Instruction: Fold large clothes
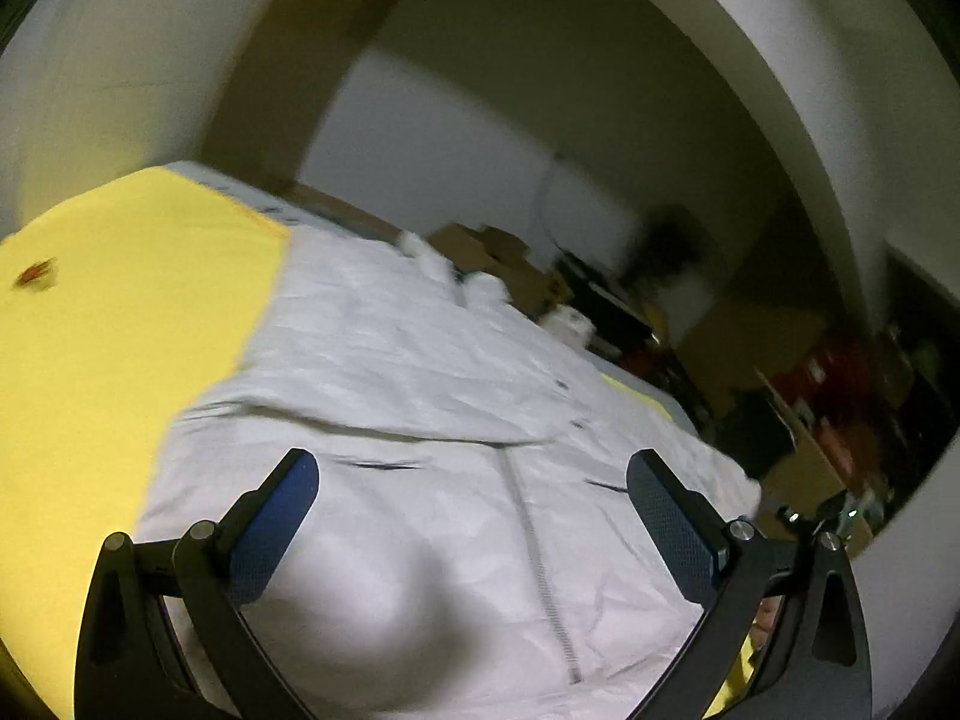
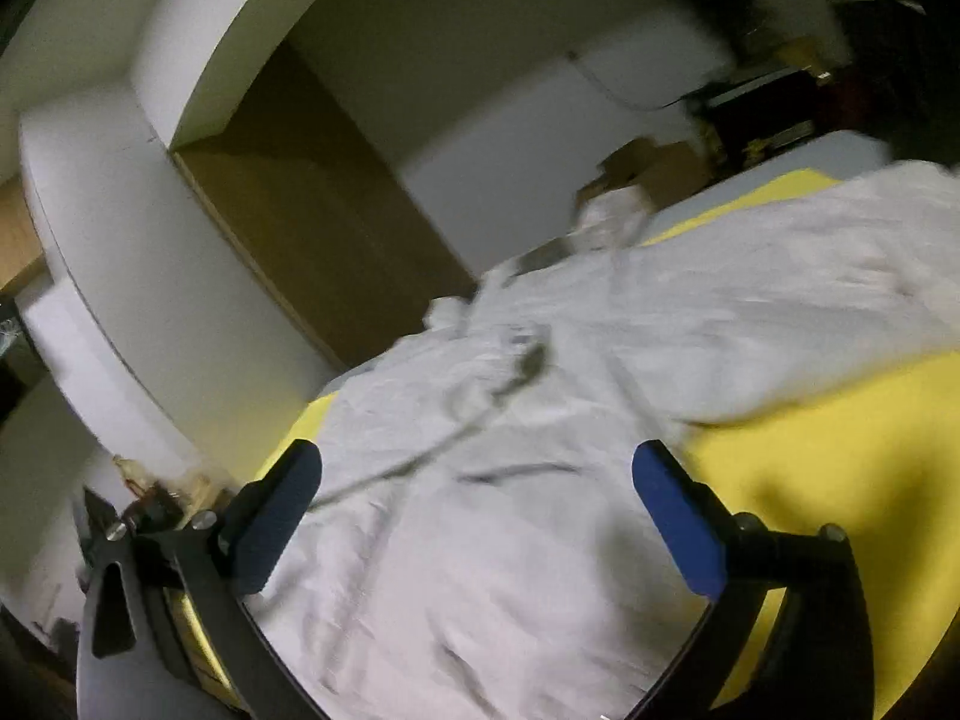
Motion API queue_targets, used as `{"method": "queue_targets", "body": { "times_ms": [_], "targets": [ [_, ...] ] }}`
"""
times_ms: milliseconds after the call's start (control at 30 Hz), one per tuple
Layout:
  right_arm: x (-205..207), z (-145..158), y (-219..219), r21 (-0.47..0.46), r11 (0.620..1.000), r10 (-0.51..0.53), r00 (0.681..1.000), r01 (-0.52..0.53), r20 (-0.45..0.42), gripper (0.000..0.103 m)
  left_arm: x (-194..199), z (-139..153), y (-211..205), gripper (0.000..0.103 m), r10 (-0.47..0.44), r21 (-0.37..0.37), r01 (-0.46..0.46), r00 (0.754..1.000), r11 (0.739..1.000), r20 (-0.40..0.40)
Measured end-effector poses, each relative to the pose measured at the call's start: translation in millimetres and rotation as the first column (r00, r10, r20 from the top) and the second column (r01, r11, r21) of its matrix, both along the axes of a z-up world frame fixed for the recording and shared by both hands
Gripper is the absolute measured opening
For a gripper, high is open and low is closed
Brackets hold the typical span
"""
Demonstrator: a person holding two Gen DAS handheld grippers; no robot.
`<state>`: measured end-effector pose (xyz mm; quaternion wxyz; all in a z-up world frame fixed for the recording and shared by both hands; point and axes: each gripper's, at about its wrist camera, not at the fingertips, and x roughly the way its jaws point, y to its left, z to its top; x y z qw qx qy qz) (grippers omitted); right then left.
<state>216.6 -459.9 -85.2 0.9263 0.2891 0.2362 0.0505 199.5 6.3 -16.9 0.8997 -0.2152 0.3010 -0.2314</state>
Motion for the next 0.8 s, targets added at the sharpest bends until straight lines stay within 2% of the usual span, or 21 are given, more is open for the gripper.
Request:
{"method": "queue_targets", "body": {
  "times_ms": [67, 200, 300, 400, 467, 500, 533, 600, 700, 800],
  "targets": [
    [-23.6, -15.9, -22.5, 0.023, 0.999, -0.045, 0.999, 0.045, -0.022, 0.103, 4.2, 9.3, -32.6, 0.103, -0.064, 0.029, 0.064, 0.998, 0.998, 0.018],
    [-55.5, -47.5, -64.8, 0.155, 0.984, -0.089, 0.996, 0.089, -0.01, 0.103, 9.0, 23.6, -91.9, 0.103, -0.157, 0.098, 0.152, 0.986, 0.984, 0.051],
    [-62.3, -68.1, -83.0, 0.183, 0.976, -0.122, 0.992, 0.122, -0.007, 0.103, 14.7, 30.2, -133.7, 0.103, -0.204, 0.151, 0.193, 0.977, 0.97, 0.06],
    [-59.1, -82.3, -96.0, 0.284, 0.949, -0.131, 0.991, 0.135, -0.034, 0.103, 30.8, 33.6, -172.0, 0.103, -0.246, 0.178, 0.235, 0.968, 0.955, 0.041],
    [-57.1, -82.8, -96.8, 0.275, 0.949, -0.151, 0.988, 0.152, -0.023, 0.103, 49.7, 35.5, -201.8, 0.103, -0.272, 0.184, 0.267, 0.962, 0.946, 0.003],
    [-56.3, -83.1, -95.6, 0.266, 0.949, -0.166, 0.986, 0.168, -0.029, 0.103, 59.3, 36.2, -219.5, 0.103, -0.304, 0.202, 0.297, 0.953, 0.933, 0.005],
    [-54.9, -82.6, -92.8, 0.262, 0.952, -0.16, 0.987, 0.161, -0.027, 0.103, 69.1, 34.8, -237.4, 0.103, -0.329, 0.229, 0.32, 0.944, 0.919, 0.001],
    [-65.5, -78.3, -92.7, 0.245, 0.958, -0.148, 0.989, 0.147, -0.017, 0.103, 90.9, 23.6, -272.4, 0.103, -0.326, 0.298, 0.319, 0.945, 0.9, -0.026],
    [-66.3, -74.7, -87.2, 0.196, 0.971, -0.141, 0.99, 0.14, -0.013, 0.103, 122.5, -1.9, -312.8, 0.103, -0.256, 0.399, 0.257, 0.965, 0.88, -0.057],
    [-67.3, -72.7, -86.6, 0.173, 0.974, -0.146, 0.989, 0.145, -0.011, 0.103, 155.8, -36.9, -355.3, 0.103, -0.205, 0.522, 0.217, 0.975, 0.825, -0.082]
  ]
}}
